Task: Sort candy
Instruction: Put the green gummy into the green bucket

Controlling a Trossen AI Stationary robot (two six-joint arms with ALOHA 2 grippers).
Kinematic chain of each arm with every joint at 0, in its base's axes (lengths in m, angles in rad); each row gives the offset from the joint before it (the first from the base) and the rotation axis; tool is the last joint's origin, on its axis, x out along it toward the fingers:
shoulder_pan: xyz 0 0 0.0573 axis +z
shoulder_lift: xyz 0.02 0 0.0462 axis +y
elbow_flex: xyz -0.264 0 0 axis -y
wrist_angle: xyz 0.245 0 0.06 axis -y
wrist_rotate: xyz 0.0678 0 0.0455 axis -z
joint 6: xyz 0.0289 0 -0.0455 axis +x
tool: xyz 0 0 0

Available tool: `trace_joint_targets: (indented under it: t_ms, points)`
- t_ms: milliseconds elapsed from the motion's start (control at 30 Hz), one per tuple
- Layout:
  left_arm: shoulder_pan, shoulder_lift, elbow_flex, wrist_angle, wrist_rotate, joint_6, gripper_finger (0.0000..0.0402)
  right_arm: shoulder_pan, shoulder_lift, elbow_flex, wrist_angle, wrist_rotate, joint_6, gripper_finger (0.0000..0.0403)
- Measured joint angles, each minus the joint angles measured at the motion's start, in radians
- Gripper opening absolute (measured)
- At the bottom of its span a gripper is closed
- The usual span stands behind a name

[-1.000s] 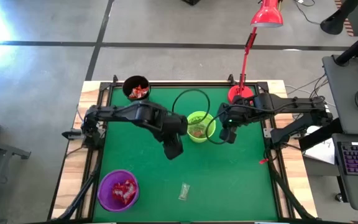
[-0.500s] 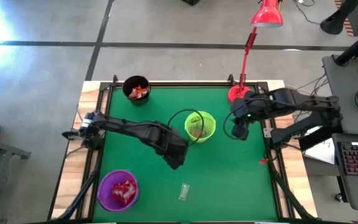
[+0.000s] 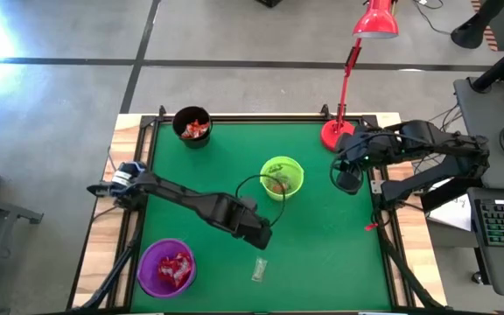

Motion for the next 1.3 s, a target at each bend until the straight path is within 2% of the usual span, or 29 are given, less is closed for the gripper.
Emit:
trace_joint_targets:
  t_ms: [167, 333, 533, 800, 1000, 1300]
  points:
    - [-0.036, 0.000, -0.078, 0.083, 0.000, -0.101, 0.0116, 0.000, 0.001, 0.000, -0.010, -0.001, 0.000, 0.0116]
    - [-0.069, 0.007, -0.118, 0.246, -0.005, -0.103, 0.0116, 0.000, 0.002, 0.000, -0.011, -0.001, 0.000, 0.0114]
    - [-0.094, 0.077, -0.115, 0.266, -0.030, -0.159, 0.0116, 0.000, 0.001, -0.005, -0.013, -0.001, 0.000, 0.0109]
    - [-0.122, 0.195, -0.015, 0.292, 0.015, -0.168, 0.0116, 0.000, 0.002, -0.010, -0.014, -0.001, -0.001, 0.0113]
    - [-0.123, 0.284, 0.054, 0.288, 0.106, -0.149, 0.0116, 0.000, 0.002, -0.010, -0.015, -0.001, 0.000, 0.0107]
    - [-0.122, 0.397, 0.175, 0.205, 0.167, -0.150, 0.0116, 0.000, 0.001, -0.012, -0.026, -0.001, 0.000, 0.0111]
